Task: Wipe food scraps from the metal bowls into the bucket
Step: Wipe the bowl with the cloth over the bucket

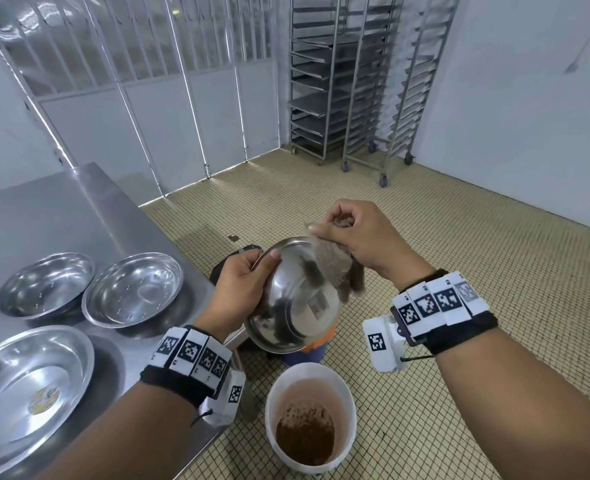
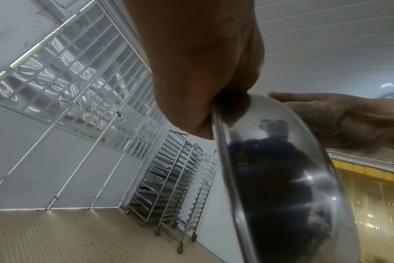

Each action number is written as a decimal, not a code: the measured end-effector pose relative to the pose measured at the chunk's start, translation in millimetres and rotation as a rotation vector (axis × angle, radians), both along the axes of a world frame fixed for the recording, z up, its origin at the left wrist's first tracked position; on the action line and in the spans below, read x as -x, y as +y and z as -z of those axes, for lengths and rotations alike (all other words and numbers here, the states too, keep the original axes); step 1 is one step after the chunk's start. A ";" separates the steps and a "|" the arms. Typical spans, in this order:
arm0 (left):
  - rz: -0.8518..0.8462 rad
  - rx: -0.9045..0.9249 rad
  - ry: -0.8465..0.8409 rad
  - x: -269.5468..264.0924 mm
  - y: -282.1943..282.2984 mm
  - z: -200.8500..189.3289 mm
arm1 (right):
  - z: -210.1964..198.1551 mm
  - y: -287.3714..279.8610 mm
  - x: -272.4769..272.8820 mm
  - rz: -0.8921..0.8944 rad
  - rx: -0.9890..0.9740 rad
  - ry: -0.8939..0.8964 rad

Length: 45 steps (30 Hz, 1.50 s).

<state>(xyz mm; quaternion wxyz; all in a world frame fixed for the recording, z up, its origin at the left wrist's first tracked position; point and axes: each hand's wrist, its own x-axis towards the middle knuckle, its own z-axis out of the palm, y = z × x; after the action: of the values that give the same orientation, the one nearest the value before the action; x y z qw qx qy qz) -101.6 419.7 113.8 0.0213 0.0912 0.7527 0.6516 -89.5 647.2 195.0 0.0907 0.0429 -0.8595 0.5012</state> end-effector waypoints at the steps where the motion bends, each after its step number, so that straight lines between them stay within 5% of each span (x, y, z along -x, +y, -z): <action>1: 0.003 -0.002 0.006 0.8 0.4 0.5 | -2.7 -1.4 -0.9 0.004 -0.007 0.027; 16: 0.002 -0.007 0.029 2.2 6.7 -3.1 | -0.5 5.5 -11.2 -0.094 -0.052 -0.267; 23: 0.038 -0.003 0.027 2.6 4.4 2.9 | -26.3 9.5 -13.4 -0.235 0.028 -0.166; 26: 0.101 -0.019 0.029 0.1 6.5 -1.2 | -38.8 7.1 -6.9 -0.259 -0.084 -0.114; 30: 0.186 -0.014 0.067 -2.5 10.4 -10.1 | -25.5 0.2 11.2 -0.134 -0.369 0.050; 38: 0.188 -0.014 0.146 -1.4 6.6 -16.4 | 18.5 -9.1 14.5 0.171 -0.561 0.385; 45: 0.087 0.018 0.141 5.6 2.5 -21.4 | 25.8 -6.9 4.2 -0.013 -0.279 0.123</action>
<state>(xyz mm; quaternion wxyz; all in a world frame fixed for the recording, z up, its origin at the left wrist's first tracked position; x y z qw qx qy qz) -107.2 422.3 135.2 -0.0029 0.1692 0.7534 0.6354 -93.7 640.3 169.2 0.1329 0.0912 -0.9134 0.3738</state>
